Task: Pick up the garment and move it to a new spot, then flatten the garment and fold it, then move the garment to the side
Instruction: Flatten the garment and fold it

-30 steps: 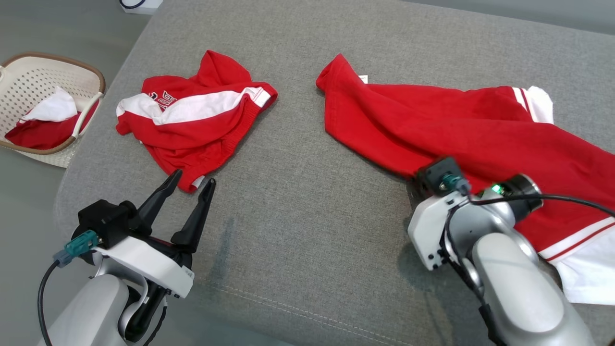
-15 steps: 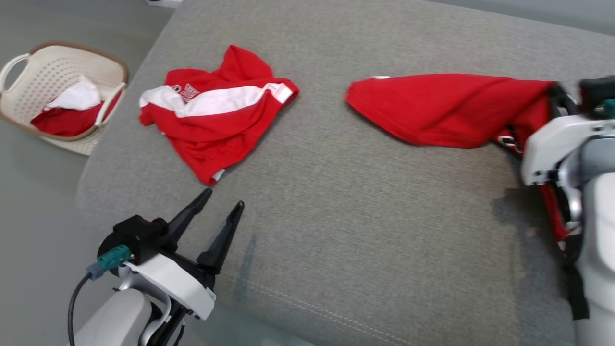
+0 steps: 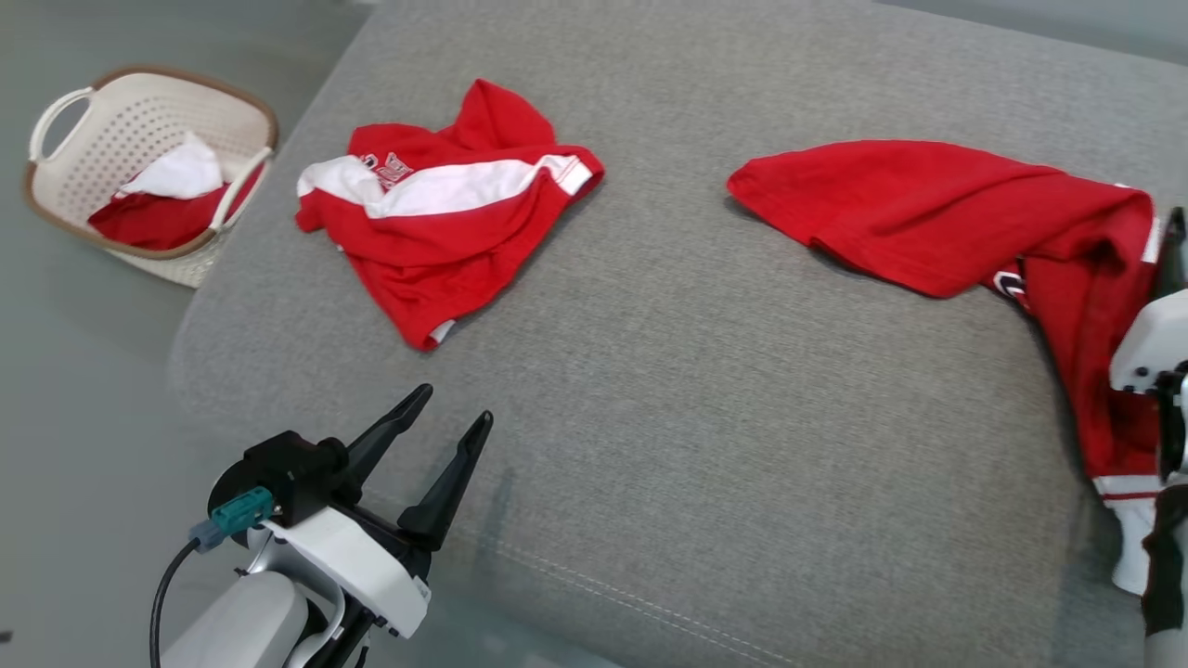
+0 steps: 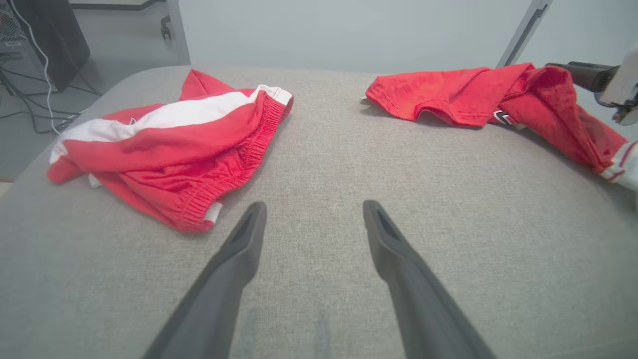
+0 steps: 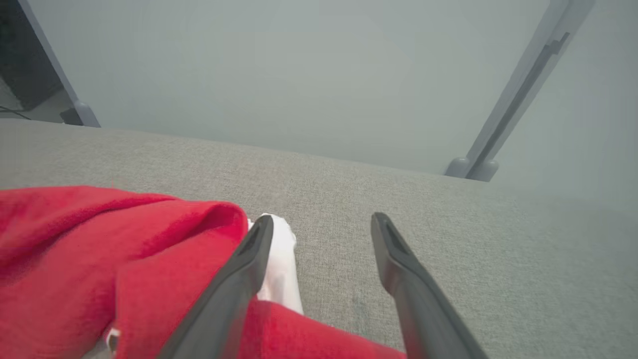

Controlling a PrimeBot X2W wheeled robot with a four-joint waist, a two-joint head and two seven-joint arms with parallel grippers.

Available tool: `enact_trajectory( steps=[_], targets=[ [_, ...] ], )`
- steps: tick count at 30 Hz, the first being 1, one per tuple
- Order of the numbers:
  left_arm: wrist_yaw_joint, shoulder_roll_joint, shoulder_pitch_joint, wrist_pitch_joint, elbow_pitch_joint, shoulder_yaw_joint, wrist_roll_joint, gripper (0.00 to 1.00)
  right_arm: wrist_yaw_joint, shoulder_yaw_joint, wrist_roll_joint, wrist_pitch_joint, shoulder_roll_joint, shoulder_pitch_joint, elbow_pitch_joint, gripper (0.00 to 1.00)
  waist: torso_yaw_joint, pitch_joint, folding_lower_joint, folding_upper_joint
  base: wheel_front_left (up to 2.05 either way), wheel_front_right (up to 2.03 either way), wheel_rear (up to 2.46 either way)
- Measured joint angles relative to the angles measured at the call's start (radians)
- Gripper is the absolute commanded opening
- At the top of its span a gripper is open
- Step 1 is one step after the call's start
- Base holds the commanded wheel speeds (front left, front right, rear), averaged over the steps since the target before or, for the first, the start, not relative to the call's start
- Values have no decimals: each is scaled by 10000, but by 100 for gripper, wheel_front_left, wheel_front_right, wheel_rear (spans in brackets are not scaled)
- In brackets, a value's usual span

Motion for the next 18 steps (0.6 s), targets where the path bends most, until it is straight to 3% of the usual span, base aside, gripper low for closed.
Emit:
enact_trajectory(
  steps=[4, 8, 13, 18],
  targets=[
    [0, 12, 196, 0, -213, 23, 82, 100, 0, 1064, 704, -903, -12, 496, 69, 100, -502, -78, 0, 0, 0, 0, 0],
    [0, 35, 371, 0, -416, 155, 211, 100, 2, 2821, 1432, -1367, -6, 1506, -330, 100, -1111, -129, 0, 0, 0, 0, 0],
    [0, 29, 631, 0, -477, 221, 311, 100, 2, 4750, 2157, -1369, -10, 2548, -1778, 100, -1794, -230, -1, 1, 0, 0, 0],
    [0, 10, 764, 0, -493, 226, 430, 100, 2, 5689, 2456, -947, -10, 2898, -2991, 100, -2083, -372, 0, 0, 0, 0, 0]
  ],
)
